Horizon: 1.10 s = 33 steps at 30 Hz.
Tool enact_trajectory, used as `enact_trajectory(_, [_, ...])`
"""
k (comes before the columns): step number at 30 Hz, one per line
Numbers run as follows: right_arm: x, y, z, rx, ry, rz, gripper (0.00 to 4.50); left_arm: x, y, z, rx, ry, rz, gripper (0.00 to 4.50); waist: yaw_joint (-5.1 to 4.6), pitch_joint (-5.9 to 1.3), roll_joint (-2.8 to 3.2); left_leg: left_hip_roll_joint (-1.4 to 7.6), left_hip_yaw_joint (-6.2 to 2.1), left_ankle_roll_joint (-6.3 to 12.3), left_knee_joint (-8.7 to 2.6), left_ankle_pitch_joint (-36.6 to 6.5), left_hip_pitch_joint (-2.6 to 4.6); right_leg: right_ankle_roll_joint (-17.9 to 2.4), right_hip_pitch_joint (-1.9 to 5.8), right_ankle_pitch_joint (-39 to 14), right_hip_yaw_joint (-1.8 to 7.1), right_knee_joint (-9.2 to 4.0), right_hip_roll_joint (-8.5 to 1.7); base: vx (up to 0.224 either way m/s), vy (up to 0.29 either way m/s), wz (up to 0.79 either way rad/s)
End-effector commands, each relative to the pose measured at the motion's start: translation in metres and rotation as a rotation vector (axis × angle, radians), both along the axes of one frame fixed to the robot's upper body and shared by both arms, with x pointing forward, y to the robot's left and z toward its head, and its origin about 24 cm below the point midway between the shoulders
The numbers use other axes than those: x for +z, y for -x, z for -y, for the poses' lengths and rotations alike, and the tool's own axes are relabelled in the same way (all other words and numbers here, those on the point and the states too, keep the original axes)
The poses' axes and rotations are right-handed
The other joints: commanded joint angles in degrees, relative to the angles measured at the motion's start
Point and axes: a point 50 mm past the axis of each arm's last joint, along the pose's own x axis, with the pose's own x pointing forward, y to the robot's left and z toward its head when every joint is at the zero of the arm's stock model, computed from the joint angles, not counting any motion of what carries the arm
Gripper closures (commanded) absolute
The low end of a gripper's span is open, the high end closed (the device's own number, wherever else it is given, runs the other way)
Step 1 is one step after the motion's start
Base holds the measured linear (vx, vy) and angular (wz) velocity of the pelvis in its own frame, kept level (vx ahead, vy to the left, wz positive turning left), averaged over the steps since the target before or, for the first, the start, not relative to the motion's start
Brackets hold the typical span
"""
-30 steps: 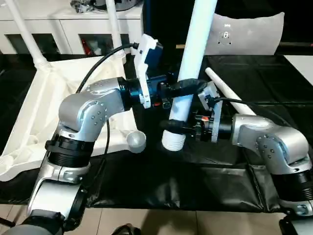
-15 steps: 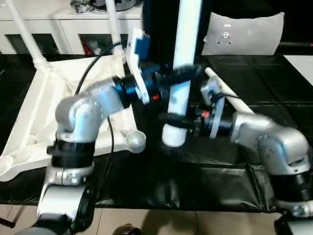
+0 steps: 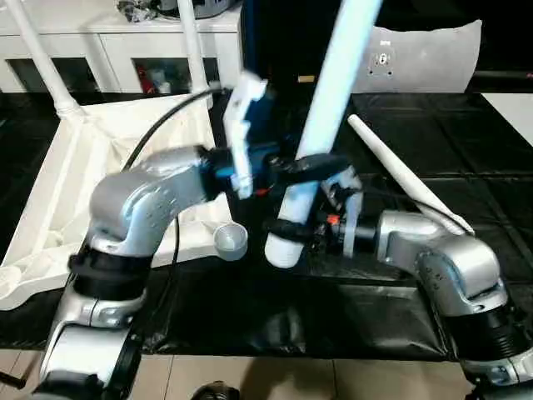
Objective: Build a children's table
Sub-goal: Pick table leg
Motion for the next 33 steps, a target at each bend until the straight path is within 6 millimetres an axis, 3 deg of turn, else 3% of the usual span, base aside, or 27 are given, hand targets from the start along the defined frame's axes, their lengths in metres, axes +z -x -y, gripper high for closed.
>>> enact_trajectory(1, [-0.007, -0.001, 0.003, -0.030, 0.022, -0.022, 2.61, 0.015, 0.017, 0.007, -0.161, 0.097, 0.039, 1.10, -0.16, -3.87, -0.28, 2.92, -1.06, -2.40, -4.35, -9.6, 1.83, -13.5, 1.95, -5.2, 1.72, -4.06, -3.89, 0.000, 0.000, 0.00])
enact_trajectory(8, [-0.013, 0.002, -0.004, -0.019, -0.022, 0.018, 2.61, -0.006, 0.023, -0.001, -0.188, 0.073, 0.025, 1.08, -0.28, -3.83, -0.24, 3.10, -1.18, -2.43, -4.65, -10.6, 1.74, -12.4, 1.81, -6.3, 1.83, -4.13, -3.98, 0.000, 0.000, 0.00])
enact_trajectory(11, [-0.012, 0.006, -0.009, -0.015, -0.090, 0.022, 2.61, 0.004, 0.028, -0.006, -0.222, 0.323, -0.034, 1.08, -0.30, -3.77, -0.58, 3.08, -1.06, -2.52, -4.71, -10.9, 1.70, -12.9, 1.84, -6.0, 1.81, -4.11, -3.97, 0.000, 0.000, 0.00])
enact_trajectory(13, [-0.012, 0.009, -0.012, -0.003, -0.120, 0.028, 2.61, 0.013, 0.030, -0.009, -0.235, 0.499, -0.054, 0.93, -0.18, -3.80, -0.65, 3.07, -0.90, -2.34, -4.48, -11.0, 1.68, -14.3, 1.82, -5.5, 1.82, -4.06, -4.12, 0.000, 0.000, 0.00])
enact_trajectory(15, [-0.011, 0.011, -0.014, -0.005, -0.144, 0.036, 2.61, 0.015, 0.029, -0.010, -0.226, 0.569, -0.071, 0.87, -0.12, -3.68, -1.05, 2.99, -0.88, -1.74, -4.55, -11.2, 1.58, -14.2, 1.81, -6.1, 1.86, -4.24, -3.95, 0.000, 0.000, 0.00])
enact_trajectory(18, [-0.010, 0.015, -0.018, -0.012, -0.199, 0.046, 2.61, 0.016, 0.025, -0.009, -0.208, 0.657, -0.108, 0.84, 0.02, -3.54, -0.59, 2.99, -1.01, -1.76, -4.68, -12.3, 1.69, -13.0, 1.62, -9.2, 1.93, -4.55, -3.98, 0.000, 0.000, 0.00])
enact_trajectory(23, [-0.006, 0.019, -0.020, -0.044, -0.257, 0.068, 2.61, 0.014, 0.015, -0.009, -0.102, 0.688, -0.128, 0.84, -0.41, -3.49, -0.69, 3.01, -1.19, -1.88, -4.97, -12.1, 1.43, -11.0, 1.89, -9.7, 1.93, -4.67, -3.90, 0.000, 0.000, 0.00])
enact_trajectory(25, [-0.004, 0.018, -0.016, -0.119, -0.269, 0.085, 2.61, 0.013, 0.003, -0.016, 0.070, 0.672, -0.111, 0.84, -0.58, -3.44, -0.33, 3.10, -1.29, -2.24, -5.00, -12.7, 1.61, -10.0, 1.81, -9.8, 1.96, -5.11, -3.89, 0.000, 0.000, 0.00])
enact_trajectory(26, [-0.003, 0.017, -0.011, -0.174, -0.252, 0.099, 2.61, 0.009, -0.004, -0.022, 0.210, 0.591, -0.073, 0.84, -0.55, -3.49, -0.27, 3.04, -1.34, -2.35, -4.99, -12.9, 1.62, -9.6, 1.87, -10.2, 1.97, -5.10, -3.93, 0.000, 0.000, 0.00])
enact_trajectory(28, [-0.003, 0.016, -0.002, -0.276, -0.193, 0.131, 2.61, -0.003, -0.010, -0.033, 0.398, 0.393, -0.021, 0.84, -0.75, -3.67, 0.38, 3.09, -1.66, -3.16, -5.29, -12.9, 1.77, -6.7, 1.88, -10.2, 1.90, -5.07, -3.72, 0.000, 0.000, 0.00])
enact_trajectory(29, [-0.003, 0.016, 0.000, -0.297, -0.178, 0.139, 2.61, -0.006, -0.011, -0.035, 0.432, 0.350, -0.011, 0.84, -0.89, -3.71, 0.24, 3.12, -1.74, -3.39, -5.36, -12.7, 1.75, -6.2, 1.84, -9.7, 1.86, -5.14, -3.66, 0.000, 0.000, 0.00])
enact_trajectory(30, [-0.003, 0.016, 0.001, -0.317, -0.165, 0.145, 2.61, -0.009, -0.011, -0.037, 0.459, 0.316, -0.004, 0.84, -1.06, -3.80, 0.33, 3.01, -1.64, -3.82, -5.32, -12.1, 1.87, -5.9, 1.77, -8.4, 1.84, -5.05, -3.52, 0.000, 0.000, 0.00])
enact_trajectory(31, [-0.003, 0.016, 0.005, -0.369, -0.137, 0.160, 2.61, -0.015, -0.009, -0.043, 0.508, 0.256, 0.006, 0.84, -1.13, -3.85, 0.79, 2.94, -1.63, -3.99, -5.25, -11.8, 1.85, -6.3, 1.77, -7.5, 1.81, -4.90, -3.54, 0.000, 0.000, 0.00])
enact_trajectory(33, [-0.005, 0.018, 0.015, -0.506, -0.079, 0.163, 2.61, -0.027, 0.000, -0.056, 0.628, 0.154, 0.018, 0.84, -1.46, -4.04, 0.68, 3.00, -1.63, -4.32, -5.29, -9.9, 1.72, -7.5, 2.02, -2.5, 1.62, -4.54, -3.38, 0.000, 0.000, 0.00])
